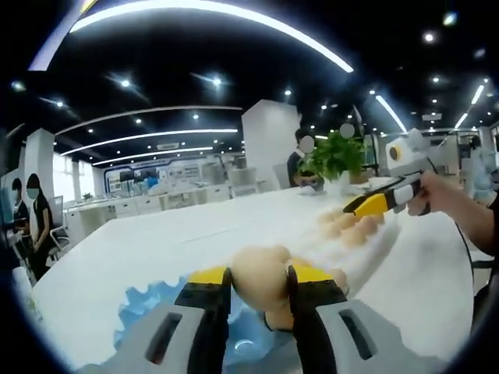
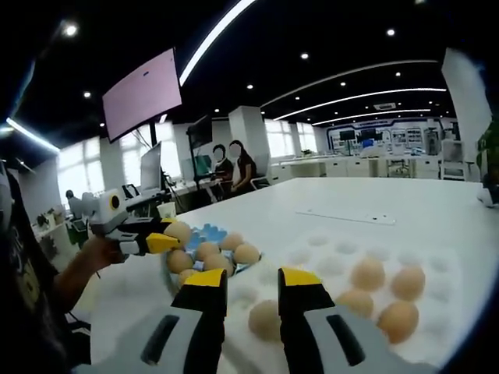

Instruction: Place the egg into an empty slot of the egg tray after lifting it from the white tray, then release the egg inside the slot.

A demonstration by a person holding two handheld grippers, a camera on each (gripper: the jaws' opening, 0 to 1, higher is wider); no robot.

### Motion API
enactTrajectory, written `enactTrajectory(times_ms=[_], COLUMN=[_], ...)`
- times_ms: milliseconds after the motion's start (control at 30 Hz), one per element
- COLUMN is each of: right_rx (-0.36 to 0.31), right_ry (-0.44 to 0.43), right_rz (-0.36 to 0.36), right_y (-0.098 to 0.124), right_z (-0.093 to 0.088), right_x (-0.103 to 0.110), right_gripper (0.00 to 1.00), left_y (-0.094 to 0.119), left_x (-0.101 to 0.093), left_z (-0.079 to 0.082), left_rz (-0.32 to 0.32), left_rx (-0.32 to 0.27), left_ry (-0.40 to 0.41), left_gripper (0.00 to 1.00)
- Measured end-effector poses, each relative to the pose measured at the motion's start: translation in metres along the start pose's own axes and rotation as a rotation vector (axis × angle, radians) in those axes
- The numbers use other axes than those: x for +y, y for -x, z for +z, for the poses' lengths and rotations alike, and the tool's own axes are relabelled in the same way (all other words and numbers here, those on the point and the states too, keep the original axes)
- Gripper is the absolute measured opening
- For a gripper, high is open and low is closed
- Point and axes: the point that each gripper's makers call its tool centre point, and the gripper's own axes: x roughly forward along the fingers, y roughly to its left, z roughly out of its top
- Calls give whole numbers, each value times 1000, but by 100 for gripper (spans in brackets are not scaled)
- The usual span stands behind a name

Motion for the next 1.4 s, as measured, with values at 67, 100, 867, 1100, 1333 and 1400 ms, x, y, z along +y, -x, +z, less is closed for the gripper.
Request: enactTrajectory(times_ms=[67, 100, 867, 1100, 1333, 1400], right_rx=[0, 1, 17, 19, 13, 8], right_ry=[-1, -1, -9, -15, -20, -21], right_rz=[0, 0, -5, -11, -23, -28], right_y=[0, 0, -2, -2, 2, 4], right_z=[0, 0, -5, -7, -7, -6], right_x=[0, -1, -4, -6, -9, -12], right_gripper=[27, 27, 27, 27, 27, 27], left_y=[2, 3, 11, 10, 12, 12], left_x=[3, 4, 22, 21, 21, 21], left_z=[-4, -5, -30, -30, -30, -30], left_rz=[9, 9, 41, 29, 30, 27], left_rx=[8, 9, 65, 54, 49, 50], left_ry=[6, 10, 81, 92, 90, 85], left_gripper=[29, 29, 29, 23, 23, 24])
